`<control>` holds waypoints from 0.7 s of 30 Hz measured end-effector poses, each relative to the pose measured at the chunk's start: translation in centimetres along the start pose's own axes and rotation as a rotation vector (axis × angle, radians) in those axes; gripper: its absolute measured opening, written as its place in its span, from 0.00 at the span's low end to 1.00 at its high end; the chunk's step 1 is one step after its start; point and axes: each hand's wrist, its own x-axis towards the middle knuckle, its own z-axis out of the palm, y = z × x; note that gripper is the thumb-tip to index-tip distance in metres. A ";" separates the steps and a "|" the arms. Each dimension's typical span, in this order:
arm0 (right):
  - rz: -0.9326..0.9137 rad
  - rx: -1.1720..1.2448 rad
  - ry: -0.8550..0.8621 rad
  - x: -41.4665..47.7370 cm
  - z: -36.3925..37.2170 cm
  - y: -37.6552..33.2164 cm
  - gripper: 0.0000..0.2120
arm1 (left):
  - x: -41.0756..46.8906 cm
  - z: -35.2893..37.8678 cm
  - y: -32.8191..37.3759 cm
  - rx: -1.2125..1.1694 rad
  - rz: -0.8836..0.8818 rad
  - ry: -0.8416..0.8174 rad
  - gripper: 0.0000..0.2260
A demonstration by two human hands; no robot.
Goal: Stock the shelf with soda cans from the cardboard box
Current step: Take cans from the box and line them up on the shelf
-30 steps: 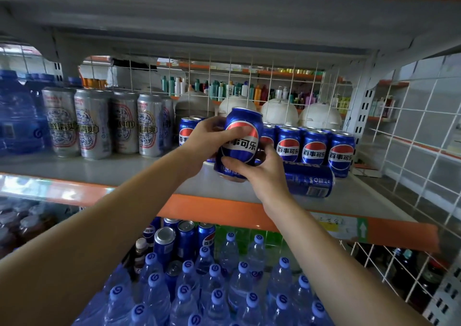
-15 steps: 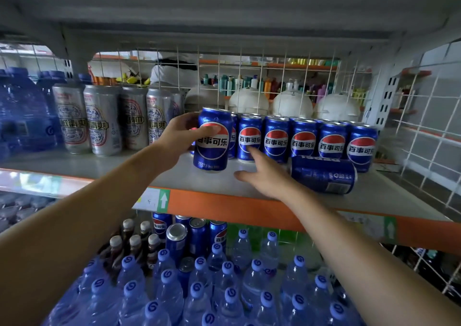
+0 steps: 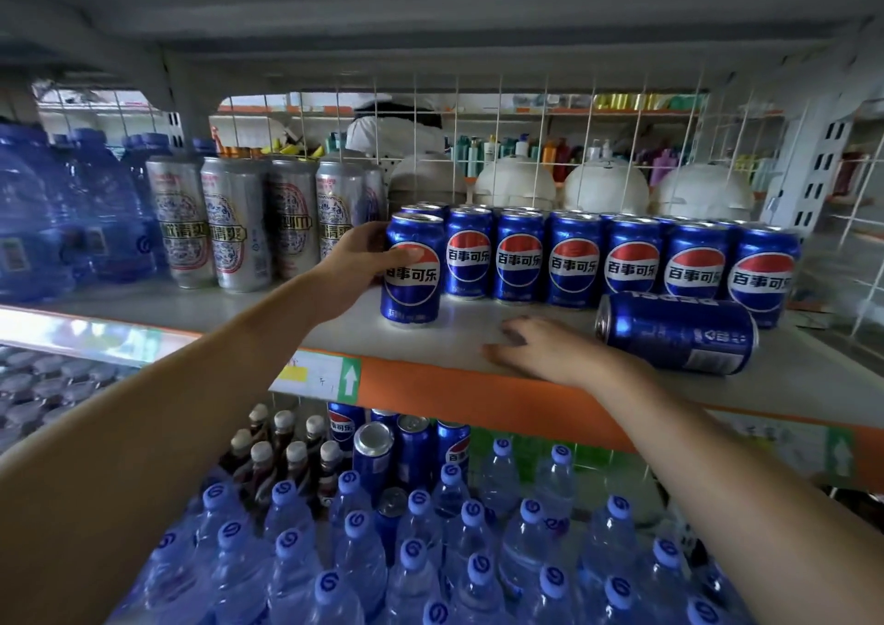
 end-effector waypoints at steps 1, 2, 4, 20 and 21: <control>0.000 0.003 -0.001 0.1 0.0 0.0 0.32 | 0.0 -0.2 -0.1 -0.001 -0.001 -0.005 0.12; -0.006 0.008 0.001 0.1 -0.1 0.0 0.32 | 0.0 -0.4 -0.2 0.005 -0.005 -0.006 0.12; -0.018 0.001 0.001 0.0 -0.1 -0.1 0.32 | -0.1 -0.6 -0.5 0.009 -0.016 -0.005 0.11; -0.030 -0.025 -0.005 -0.2 -0.2 -0.3 0.34 | -0.6 -0.5 -2.1 0.428 0.003 0.020 0.43; -0.030 -0.027 -0.005 -0.2 -0.2 -0.4 0.34 | -0.5 -0.5 -2.2 0.424 -0.009 0.017 0.43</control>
